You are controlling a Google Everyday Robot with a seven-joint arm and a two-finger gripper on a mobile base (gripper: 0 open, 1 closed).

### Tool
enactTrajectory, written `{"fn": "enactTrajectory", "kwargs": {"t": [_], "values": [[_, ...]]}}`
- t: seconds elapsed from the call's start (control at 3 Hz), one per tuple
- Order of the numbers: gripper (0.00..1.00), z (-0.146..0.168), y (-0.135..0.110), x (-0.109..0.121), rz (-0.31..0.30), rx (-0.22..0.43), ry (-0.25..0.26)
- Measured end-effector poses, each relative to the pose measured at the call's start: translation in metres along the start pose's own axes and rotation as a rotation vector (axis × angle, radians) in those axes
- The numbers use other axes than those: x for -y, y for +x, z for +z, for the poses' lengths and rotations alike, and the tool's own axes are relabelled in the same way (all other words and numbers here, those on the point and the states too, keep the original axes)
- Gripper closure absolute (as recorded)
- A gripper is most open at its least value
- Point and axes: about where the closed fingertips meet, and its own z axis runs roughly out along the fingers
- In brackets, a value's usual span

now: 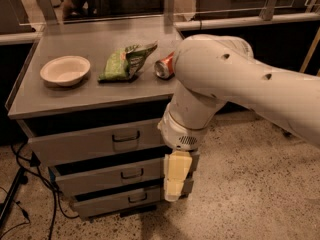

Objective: Open top drawer

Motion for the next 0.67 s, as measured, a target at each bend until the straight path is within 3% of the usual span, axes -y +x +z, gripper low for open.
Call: {"fn": "enactTrajectory", "kwargs": {"t": [0.67], "values": [[0.0,0.047,-0.03,0.029,-0.025,0.022,-0.04]]}}
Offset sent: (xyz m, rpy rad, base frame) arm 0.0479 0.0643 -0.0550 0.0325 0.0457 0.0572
